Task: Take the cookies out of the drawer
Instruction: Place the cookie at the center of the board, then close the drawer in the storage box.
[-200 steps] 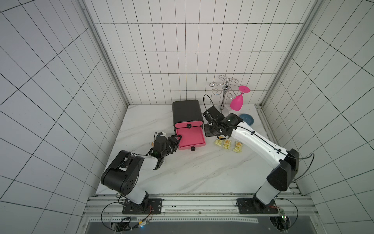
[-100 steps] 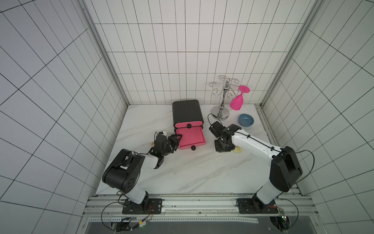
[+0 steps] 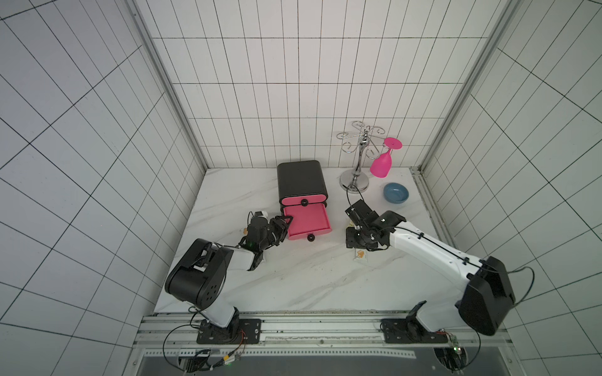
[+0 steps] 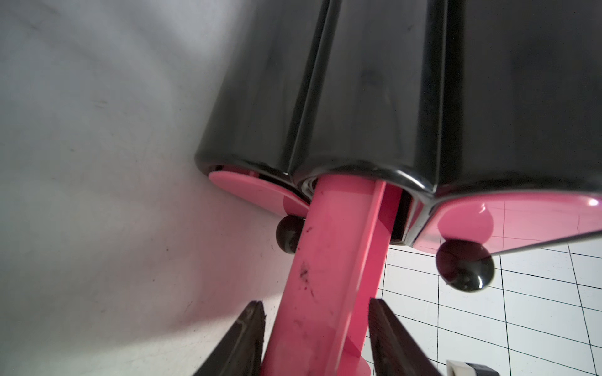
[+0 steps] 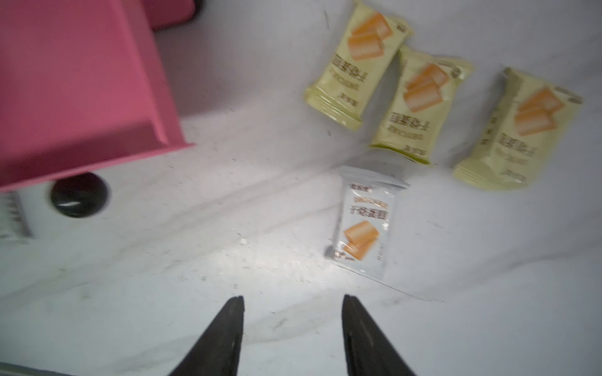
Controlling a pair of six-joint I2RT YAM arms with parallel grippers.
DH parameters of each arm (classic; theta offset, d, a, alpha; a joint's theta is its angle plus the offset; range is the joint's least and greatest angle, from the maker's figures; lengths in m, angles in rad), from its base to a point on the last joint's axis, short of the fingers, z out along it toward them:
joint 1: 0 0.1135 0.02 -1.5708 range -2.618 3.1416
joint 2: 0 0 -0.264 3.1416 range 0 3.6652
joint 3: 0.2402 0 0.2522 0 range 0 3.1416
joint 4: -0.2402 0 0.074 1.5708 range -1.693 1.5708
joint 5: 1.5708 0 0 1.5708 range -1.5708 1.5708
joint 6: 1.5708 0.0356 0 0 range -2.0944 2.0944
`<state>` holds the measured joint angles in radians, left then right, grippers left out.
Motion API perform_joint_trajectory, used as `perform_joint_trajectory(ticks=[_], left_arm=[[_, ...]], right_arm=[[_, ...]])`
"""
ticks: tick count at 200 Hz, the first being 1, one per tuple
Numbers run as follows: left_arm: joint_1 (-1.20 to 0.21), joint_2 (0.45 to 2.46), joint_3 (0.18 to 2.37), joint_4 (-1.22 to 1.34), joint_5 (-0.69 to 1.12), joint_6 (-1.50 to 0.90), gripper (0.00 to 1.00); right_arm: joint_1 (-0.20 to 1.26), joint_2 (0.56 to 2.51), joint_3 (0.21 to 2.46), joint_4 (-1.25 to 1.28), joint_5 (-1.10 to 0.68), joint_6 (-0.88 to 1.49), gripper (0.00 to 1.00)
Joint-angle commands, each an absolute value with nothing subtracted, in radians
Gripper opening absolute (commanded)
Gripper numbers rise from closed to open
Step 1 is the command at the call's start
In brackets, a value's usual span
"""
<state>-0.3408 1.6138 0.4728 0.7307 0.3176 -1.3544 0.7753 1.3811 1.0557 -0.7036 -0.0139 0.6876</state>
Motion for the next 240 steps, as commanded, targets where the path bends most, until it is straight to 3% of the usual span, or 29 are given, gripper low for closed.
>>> perform_joint_trajectory(ticks=[1, 14, 27, 70, 88, 150, 179, 197, 240], left_arm=[[-0.336, 1.63, 0.504, 0.788, 0.34, -1.362, 0.54], [-0.336, 1.631, 0.506, 0.792, 0.344, -1.362, 0.54], [-0.336, 1.63, 0.509, 0.79, 0.349, -1.362, 0.54], [-0.332, 1.634, 0.514, 0.788, 0.361, -1.364, 0.55], [-0.328, 1.634, 0.513, 0.786, 0.368, -1.359, 0.55], [-0.283, 1.608, 0.505, 0.765, 0.427, -1.346, 0.57], [-0.262, 1.593, 0.506, 0.756, 0.471, -1.34, 0.64], [-0.252, 1.574, 0.5, 0.757, 0.492, -1.345, 0.8], [-0.24, 1.427, 0.482, 0.617, 0.52, -1.302, 0.98]], right_arm=[[0.787, 1.371, 0.877, -0.307, -0.262, 0.882, 0.27], [0.789, 1.404, 0.811, -0.17, -0.311, 0.967, 0.14], [0.796, 1.437, 0.769, -0.039, -0.327, 1.018, 0.07], [0.796, 1.534, 0.745, 0.22, -0.328, 1.098, 0.04], [0.796, 1.575, 0.768, 0.262, -0.327, 1.103, 0.0], [0.752, 1.677, 0.816, 0.38, -0.36, 1.127, 0.0], [0.738, 1.709, 0.871, 0.356, -0.375, 1.111, 0.0], [0.724, 1.727, 0.875, 0.392, -0.381, 1.13, 0.0], [0.699, 1.767, 0.911, 0.432, -0.394, 1.139, 0.0]])
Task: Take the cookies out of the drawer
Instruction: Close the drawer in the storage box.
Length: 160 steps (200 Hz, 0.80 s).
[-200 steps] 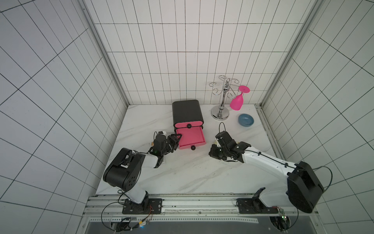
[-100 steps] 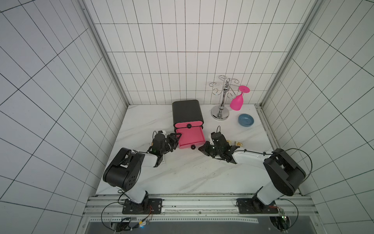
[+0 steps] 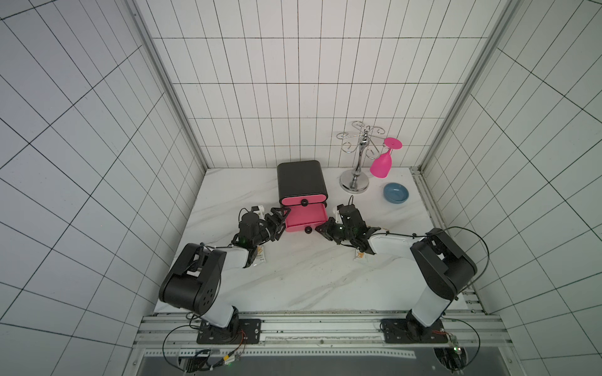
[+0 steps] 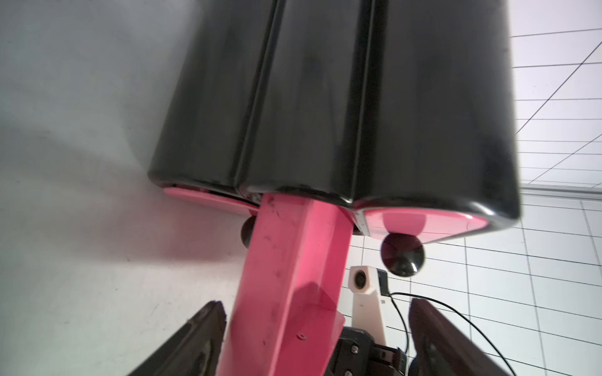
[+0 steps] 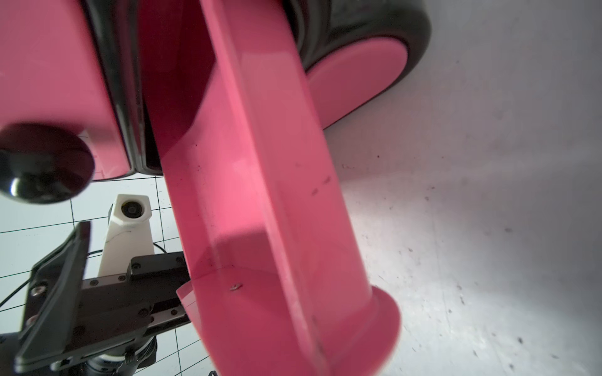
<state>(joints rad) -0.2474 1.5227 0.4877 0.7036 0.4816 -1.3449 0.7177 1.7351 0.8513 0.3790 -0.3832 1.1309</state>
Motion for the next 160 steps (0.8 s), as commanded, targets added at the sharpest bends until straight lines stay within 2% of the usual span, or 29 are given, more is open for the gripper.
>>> perform_joint_trajectory(ticks=[1, 71, 107, 123, 147, 160], left_arm=[[-0.239, 1.421, 0.481, 0.608, 0.52, -1.299, 0.98], [-0.203, 0.993, 0.468, 0.112, 0.454, -1.151, 0.98], [-0.198, 0.836, 0.429, 0.01, 0.414, -1.13, 0.98], [-0.198, 0.791, 0.42, -0.041, 0.413, -1.104, 0.98], [-0.197, 0.753, 0.393, -0.073, 0.429, -1.088, 0.98], [-0.198, 0.737, 0.373, -0.071, 0.438, -1.088, 0.98]], right_arm=[[0.698, 1.767, 0.913, 0.432, -0.394, 1.139, 0.0], [0.647, 1.911, 1.031, 0.545, -0.447, 1.202, 0.0], [0.633, 1.976, 1.08, 0.636, -0.462, 1.261, 0.02], [0.633, 1.996, 1.094, 0.668, -0.471, 1.287, 0.04], [0.629, 2.02, 1.084, 0.761, -0.458, 1.336, 0.15], [0.631, 2.037, 1.079, 0.819, -0.461, 1.375, 0.17]])
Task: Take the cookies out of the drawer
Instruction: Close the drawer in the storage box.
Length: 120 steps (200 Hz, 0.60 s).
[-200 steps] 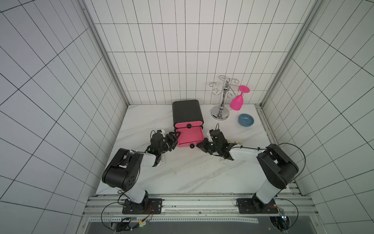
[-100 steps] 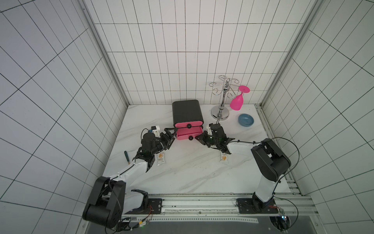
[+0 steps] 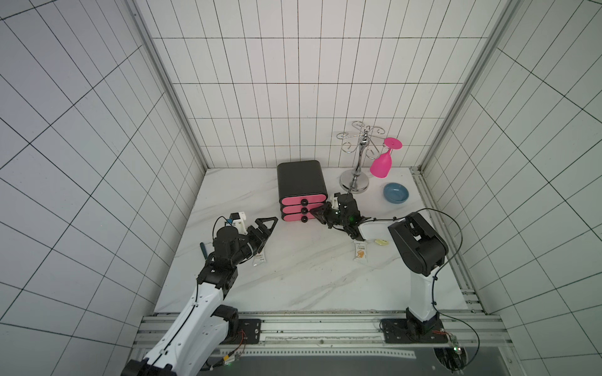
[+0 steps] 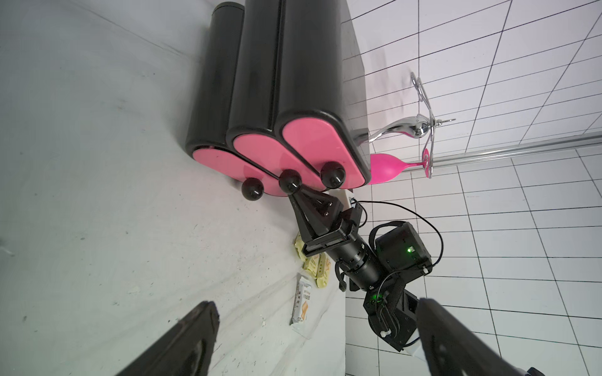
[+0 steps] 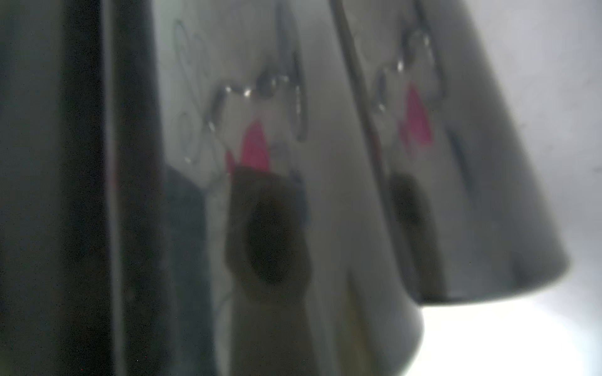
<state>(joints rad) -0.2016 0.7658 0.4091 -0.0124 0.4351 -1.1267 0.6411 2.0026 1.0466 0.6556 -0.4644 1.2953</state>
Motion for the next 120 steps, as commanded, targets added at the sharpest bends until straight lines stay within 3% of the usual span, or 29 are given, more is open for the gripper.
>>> perform_joint_trajectory(ticks=[1, 55, 88, 120], left_arm=[[-0.198, 0.735, 0.372, -0.071, 0.439, -1.088, 0.98], [-0.197, 0.719, 0.353, -0.071, 0.441, -1.084, 0.98], [-0.197, 0.766, 0.346, -0.008, 0.479, -1.087, 0.98], [-0.195, 0.803, 0.324, 0.059, 0.519, -1.13, 0.98]], right_arm=[[0.631, 2.038, 1.079, 0.822, -0.462, 1.377, 0.17], [0.642, 1.933, 0.922, 0.876, -0.472, 1.42, 0.2], [0.676, 1.905, 0.802, 0.944, -0.455, 1.466, 0.4], [0.691, 1.988, 0.789, 1.04, -0.455, 1.501, 0.53]])
